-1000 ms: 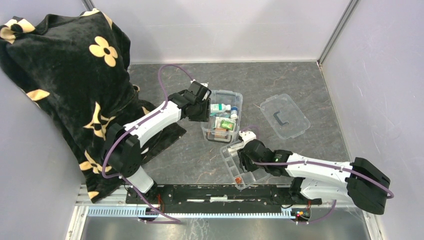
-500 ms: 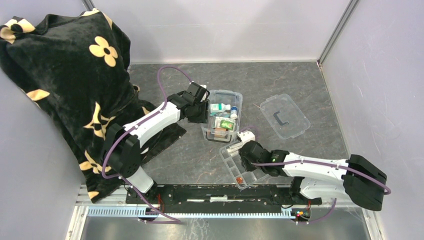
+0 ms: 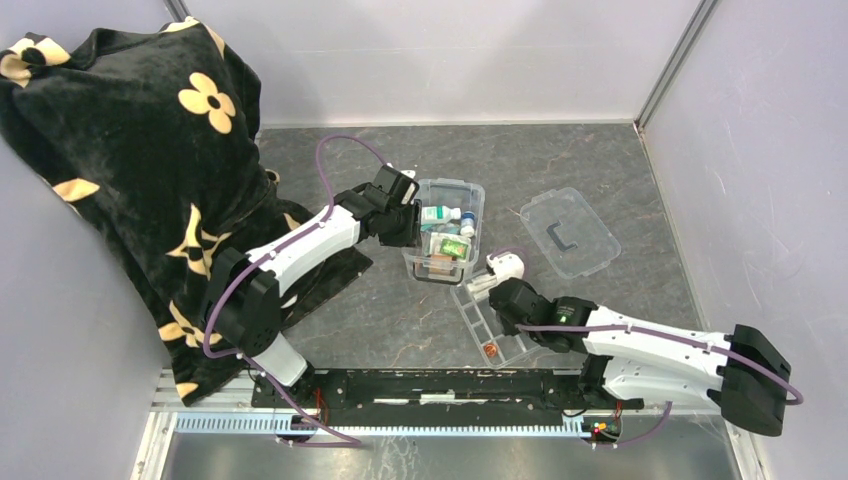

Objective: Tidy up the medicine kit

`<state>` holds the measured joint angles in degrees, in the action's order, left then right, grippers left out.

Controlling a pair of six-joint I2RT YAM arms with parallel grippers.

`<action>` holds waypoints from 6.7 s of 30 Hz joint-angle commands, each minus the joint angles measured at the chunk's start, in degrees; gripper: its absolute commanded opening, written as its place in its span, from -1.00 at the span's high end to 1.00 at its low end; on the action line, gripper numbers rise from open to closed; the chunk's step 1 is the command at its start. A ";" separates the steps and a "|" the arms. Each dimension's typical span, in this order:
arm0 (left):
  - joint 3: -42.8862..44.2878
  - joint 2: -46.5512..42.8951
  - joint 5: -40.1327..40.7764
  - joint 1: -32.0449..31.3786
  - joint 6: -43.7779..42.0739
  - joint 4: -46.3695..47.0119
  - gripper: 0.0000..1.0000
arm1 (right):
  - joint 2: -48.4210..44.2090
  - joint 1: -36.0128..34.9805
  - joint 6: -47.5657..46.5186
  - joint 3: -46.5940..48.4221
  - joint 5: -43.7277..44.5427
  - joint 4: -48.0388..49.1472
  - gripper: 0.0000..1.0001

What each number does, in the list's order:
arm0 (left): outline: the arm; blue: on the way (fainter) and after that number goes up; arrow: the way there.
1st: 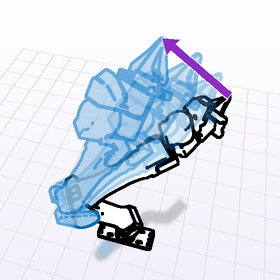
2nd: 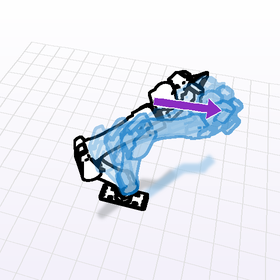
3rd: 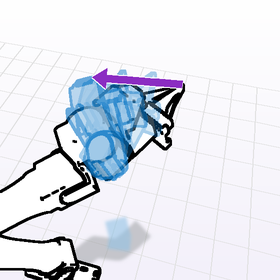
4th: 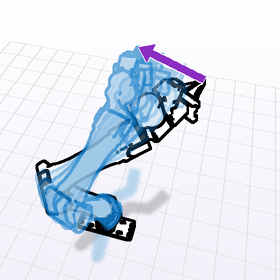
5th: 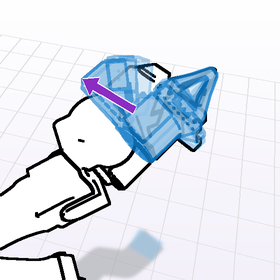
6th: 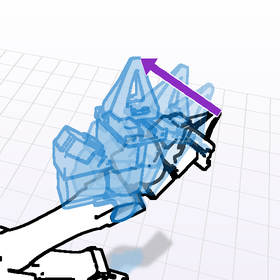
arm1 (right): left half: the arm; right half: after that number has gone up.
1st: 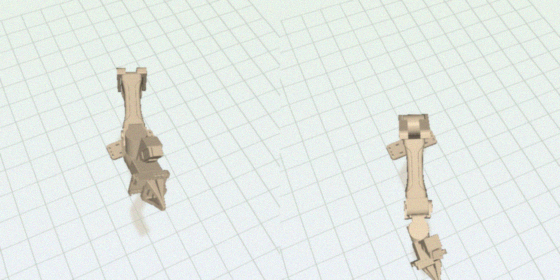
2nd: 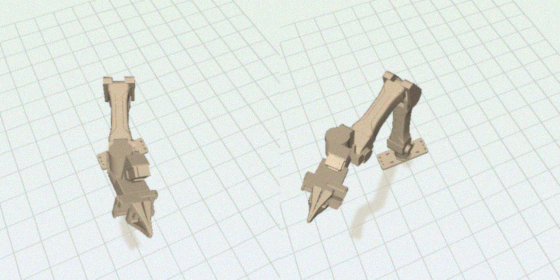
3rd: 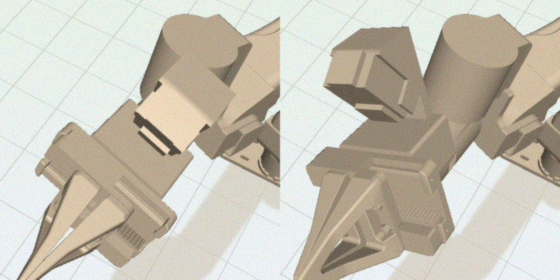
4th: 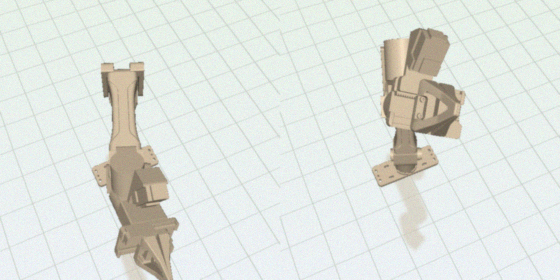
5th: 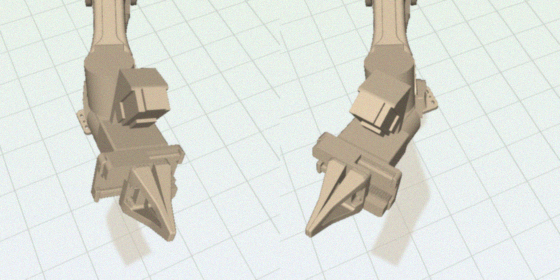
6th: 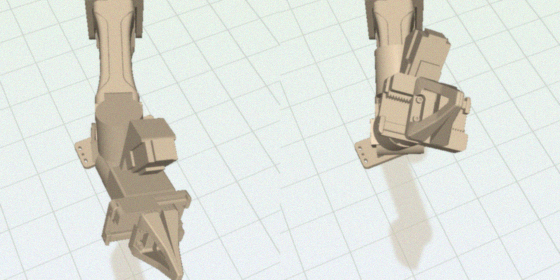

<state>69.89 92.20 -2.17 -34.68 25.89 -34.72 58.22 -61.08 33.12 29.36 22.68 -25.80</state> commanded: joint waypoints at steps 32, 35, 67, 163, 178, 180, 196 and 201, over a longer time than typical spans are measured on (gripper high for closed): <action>4.78 -8.65 8.38 -6.40 0.33 -1.65 -0.15 | -0.98 33.45 -16.67 27.25 5.92 -22.71 1.00; 4.34 -12.90 16.65 -5.73 -0.06 -3.90 -0.27 | 1.85 33.43 -17.72 31.25 0.79 -23.15 1.00; -22.19 -49.15 35.91 -5.14 1.58 -3.28 -1.00 | 40.28 17.65 -8.73 68.31 -0.35 -21.89 1.00; -22.25 -45.88 35.68 -5.14 1.53 -2.90 -1.00 | 41.72 21.84 -10.31 53.17 -10.27 -8.89 0.61; -22.24 -45.35 35.66 -5.14 1.27 -2.68 -1.00 | 41.11 20.94 -10.79 51.94 -8.53 -9.09 0.30; -22.25 -45.36 35.66 -5.14 1.27 -2.73 -1.00 | 40.94 20.91 -10.73 52.86 -8.74 -9.36 0.26; -22.16 -45.12 35.48 -5.14 1.16 -2.71 -1.00 | 32.48 21.25 -10.26 54.65 -9.49 -9.21 -0.17; -22.25 -45.38 35.29 -5.13 1.27 -2.63 -1.00 | 23.94 23.55 -10.05 49.37 -6.60 -7.42 -0.18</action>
<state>47.40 47.16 31.62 -39.83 25.96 -38.89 90.21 -39.64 22.52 81.76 12.82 -35.70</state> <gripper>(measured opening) 0.997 0.583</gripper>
